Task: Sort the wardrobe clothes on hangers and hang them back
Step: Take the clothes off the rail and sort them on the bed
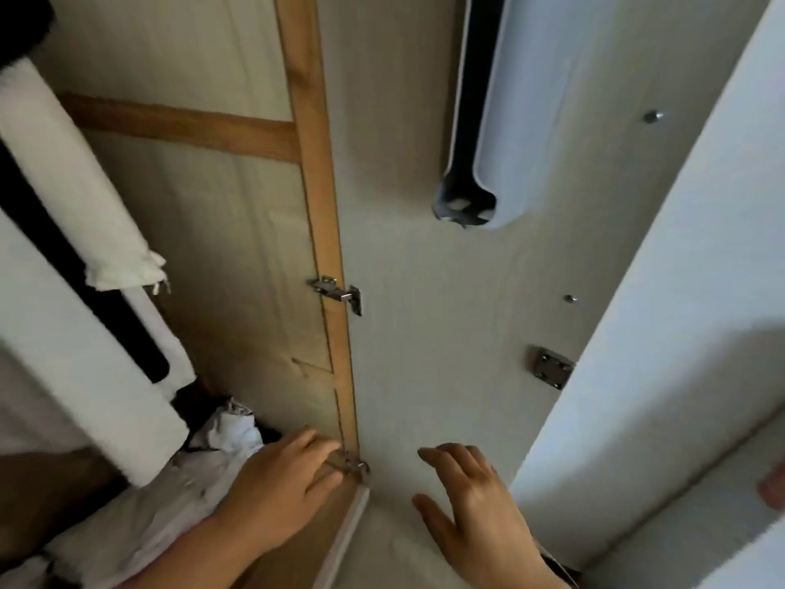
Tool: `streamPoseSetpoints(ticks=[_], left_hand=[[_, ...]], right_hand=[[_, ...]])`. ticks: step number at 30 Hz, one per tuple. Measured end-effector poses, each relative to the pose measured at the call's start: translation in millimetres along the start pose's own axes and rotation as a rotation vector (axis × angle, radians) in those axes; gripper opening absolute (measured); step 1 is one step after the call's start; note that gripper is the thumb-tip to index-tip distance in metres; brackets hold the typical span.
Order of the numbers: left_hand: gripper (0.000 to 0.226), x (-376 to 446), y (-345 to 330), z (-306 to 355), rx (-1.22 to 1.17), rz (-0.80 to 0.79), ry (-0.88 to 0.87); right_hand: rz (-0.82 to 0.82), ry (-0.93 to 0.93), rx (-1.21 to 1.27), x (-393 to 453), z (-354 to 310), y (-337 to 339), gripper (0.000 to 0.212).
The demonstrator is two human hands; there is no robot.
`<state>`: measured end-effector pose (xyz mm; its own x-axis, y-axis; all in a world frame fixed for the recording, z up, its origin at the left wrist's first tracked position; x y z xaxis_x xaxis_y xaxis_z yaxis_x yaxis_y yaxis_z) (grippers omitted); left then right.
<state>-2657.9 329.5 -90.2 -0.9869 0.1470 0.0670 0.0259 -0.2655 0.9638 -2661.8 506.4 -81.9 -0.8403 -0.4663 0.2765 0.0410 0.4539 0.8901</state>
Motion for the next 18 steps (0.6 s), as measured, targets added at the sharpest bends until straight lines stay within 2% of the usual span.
streamPoseSetpoints(ticks=[4,9,12,18], left_hand=[[0.048,-13.6,47.5,-47.6,-0.028,0.065,0.174],[0.049,-25.8,118.6,-66.8,0.062,0.276,0.303],[0.049,-29.7,164.4,-57.0,0.133,0.434,0.293],[0.046,-35.0,245.6,-41.8,0.288,0.586,0.378]], right_hand=[[0.001,0.144,0.064,62.2,-55.1,7.8,0.041],[0.006,0.253,0.143,128.6,-100.3,31.5,0.042],[0.037,0.364,0.264,158.1,-123.3,56.0,0.047],[0.128,0.552,0.385,198.9,-173.4,119.7,0.05]])
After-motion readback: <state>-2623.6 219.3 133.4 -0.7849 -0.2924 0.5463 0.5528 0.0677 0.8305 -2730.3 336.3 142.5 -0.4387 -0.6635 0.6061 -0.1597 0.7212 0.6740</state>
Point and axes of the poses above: each hand's wrist, its own x-axis towards the middle knuckle, its own y-axis out of the back of the hand, z = x × y, the point moved 10 cm from there along x, towards the middle knuckle, and after that the axes turned 1 degree about -y, right-handed, at the moved point
